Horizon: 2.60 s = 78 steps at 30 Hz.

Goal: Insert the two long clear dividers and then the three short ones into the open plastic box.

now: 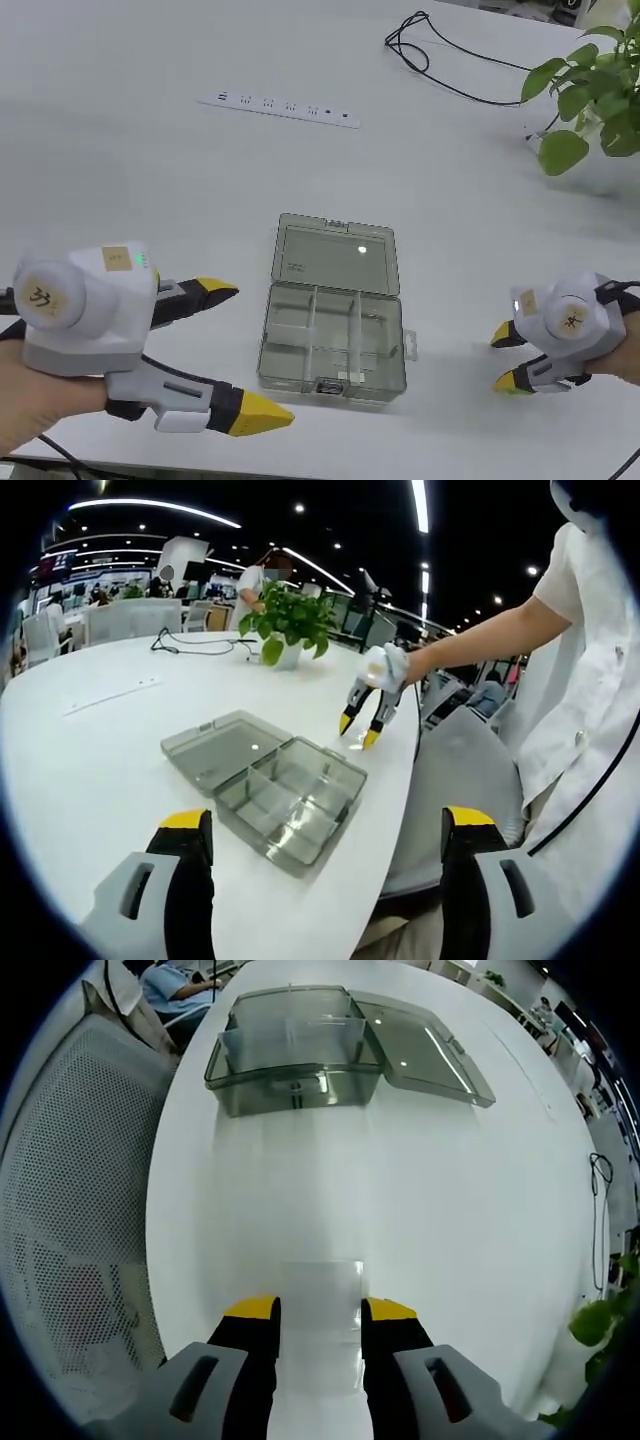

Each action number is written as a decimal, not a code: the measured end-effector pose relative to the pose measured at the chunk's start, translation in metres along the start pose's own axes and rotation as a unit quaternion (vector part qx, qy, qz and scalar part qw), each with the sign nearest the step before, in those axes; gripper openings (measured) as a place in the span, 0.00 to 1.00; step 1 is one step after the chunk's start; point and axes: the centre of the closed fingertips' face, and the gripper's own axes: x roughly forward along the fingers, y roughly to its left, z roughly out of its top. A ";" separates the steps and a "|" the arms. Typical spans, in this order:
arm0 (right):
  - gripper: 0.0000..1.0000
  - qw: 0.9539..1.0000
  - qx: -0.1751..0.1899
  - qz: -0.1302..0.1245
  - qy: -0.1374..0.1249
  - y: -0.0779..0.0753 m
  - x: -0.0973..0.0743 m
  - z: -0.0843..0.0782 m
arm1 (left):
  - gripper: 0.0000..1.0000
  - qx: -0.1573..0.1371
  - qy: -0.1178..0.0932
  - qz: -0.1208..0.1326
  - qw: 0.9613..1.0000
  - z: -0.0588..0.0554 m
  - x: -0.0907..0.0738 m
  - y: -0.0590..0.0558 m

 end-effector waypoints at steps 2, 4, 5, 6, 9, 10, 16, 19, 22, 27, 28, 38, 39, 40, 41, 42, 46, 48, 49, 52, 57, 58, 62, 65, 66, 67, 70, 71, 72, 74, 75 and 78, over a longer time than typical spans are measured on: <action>0.33 1.000 0.001 -0.004 -0.005 0.001 -0.004 0.003 | 0.96 -0.001 -0.002 0.001 1.000 0.001 0.000 0.000; 0.33 1.000 0.006 -0.010 -0.015 0.001 -0.008 0.008 | 0.96 0.000 -0.002 0.001 1.000 0.002 -0.001 -0.001; 0.33 1.000 0.010 -0.015 -0.021 0.001 -0.011 0.012 | 0.96 0.000 -0.003 0.001 1.000 0.002 -0.001 -0.001; 0.33 0.999 0.012 -0.017 -0.025 0.001 -0.013 0.014 | 0.96 0.001 -0.004 0.001 1.000 0.003 -0.001 -0.001; 0.33 0.999 0.010 -0.029 -0.036 0.003 -0.020 0.023 | 0.97 0.005 -0.005 0.003 1.000 0.005 -0.002 -0.002; 0.33 0.999 0.010 -0.032 -0.041 0.004 -0.023 0.026 | 0.97 0.006 -0.006 0.006 1.000 0.006 -0.002 -0.001; 0.33 0.996 0.011 -0.050 -0.066 0.009 -0.037 0.047 | 0.97 0.007 -0.011 0.007 1.000 0.012 -0.002 -0.002; 0.33 0.995 0.011 -0.060 -0.078 0.011 -0.046 0.058 | 0.96 0.006 -0.014 0.009 1.000 0.015 -0.001 -0.002; 0.33 0.994 0.011 -0.070 -0.088 0.014 -0.055 0.068 | 0.96 0.003 -0.021 0.014 1.000 0.020 -0.001 -0.002; 0.33 0.992 -0.013 -0.091 -0.090 0.019 -0.070 0.085 | 0.92 -0.008 -0.024 0.022 0.999 0.025 0.000 -0.001; 0.33 0.991 -0.019 -0.096 -0.090 0.020 -0.074 0.090 | 0.92 -0.008 -0.026 0.024 0.999 0.026 -0.001 0.000; 0.33 0.983 -0.038 -0.137 -0.112 0.028 -0.107 0.135 | 0.88 -0.041 -0.065 0.028 0.997 0.057 0.000 -0.004; 0.33 0.983 -0.040 -0.141 -0.113 0.028 -0.110 0.139 | 0.87 -0.044 -0.067 0.028 0.996 0.059 0.001 -0.004; 0.33 0.982 -0.043 -0.145 -0.114 0.030 -0.112 0.144 | 0.86 -0.044 -0.072 0.026 0.996 0.063 0.002 -0.006; 0.33 0.981 -0.047 -0.146 -0.115 0.031 -0.113 0.147 | 0.86 -0.045 -0.075 0.024 0.996 0.066 0.003 -0.008; 0.33 0.981 -0.049 -0.147 -0.115 0.032 -0.115 0.151 | 0.85 -0.049 -0.076 0.021 0.996 0.068 0.004 -0.010; 0.33 0.979 -0.060 -0.156 -0.117 0.036 -0.121 0.164 | 0.81 -0.060 -0.077 0.006 0.995 0.075 0.010 -0.019; 0.33 0.978 -0.061 -0.159 -0.120 0.038 -0.124 0.171 | 0.79 -0.061 -0.077 0.005 0.995 0.078 0.012 -0.021; 0.33 0.977 -0.064 -0.161 -0.122 0.039 -0.125 0.175 | 0.77 -0.068 -0.076 0.001 0.995 0.079 0.014 -0.023; 0.33 0.976 -0.074 -0.167 -0.117 0.040 -0.127 0.180 | 0.72 -0.090 -0.088 -0.011 0.992 0.085 0.018 -0.029; 0.33 0.974 -0.076 -0.170 -0.128 0.042 -0.132 0.192 | 0.61 -0.111 -0.092 -0.015 0.989 0.088 0.026 -0.033; 0.33 0.974 -0.079 -0.172 -0.127 0.043 -0.132 0.194 | 0.60 -0.112 -0.092 -0.015 0.989 0.088 0.027 -0.033; 0.33 0.972 -0.085 -0.174 -0.131 0.046 -0.135 0.201 | 0.55 -0.126 -0.093 -0.025 0.987 0.089 0.032 -0.038; 0.33 0.971 -0.088 -0.175 -0.138 0.049 -0.139 0.209 | 0.50 -0.137 -0.099 -0.029 0.985 0.089 0.034 -0.038; 0.33 0.971 -0.088 -0.175 -0.140 0.049 -0.140 0.211 | 0.47 -0.141 -0.099 -0.031 0.985 0.089 0.035 -0.039; 0.33 0.970 -0.088 -0.175 -0.142 0.050 -0.141 0.213 | 0.45 -0.141 -0.098 -0.032 0.985 0.089 0.036 -0.040; 0.33 0.969 -0.091 -0.176 -0.147 0.052 -0.144 0.218 | 0.38 -0.140 -0.096 -0.038 0.985 0.087 0.038 -0.042; 0.33 0.969 -0.092 -0.176 -0.148 0.053 -0.144 0.220 | 0.37 -0.142 -0.097 -0.039 0.984 0.088 0.038 -0.043; 0.33 0.969 -0.092 -0.176 -0.149 0.053 -0.145 0.221 | 0.35 -0.145 -0.098 -0.041 0.984 0.088 0.038 -0.044; 0.33 0.968 -0.093 -0.175 -0.151 0.055 -0.145 0.222 | 0.32 -0.151 -0.099 -0.043 0.983 0.088 0.038 -0.044; 0.33 0.968 -0.094 -0.175 -0.152 0.055 -0.145 0.223 | 0.30 -0.154 -0.100 -0.045 0.982 0.088 0.039 -0.045; 0.33 0.968 -0.096 -0.175 -0.153 0.057 -0.146 0.225 | 0.24 -0.158 -0.100 -0.050 0.981 0.087 0.039 -0.046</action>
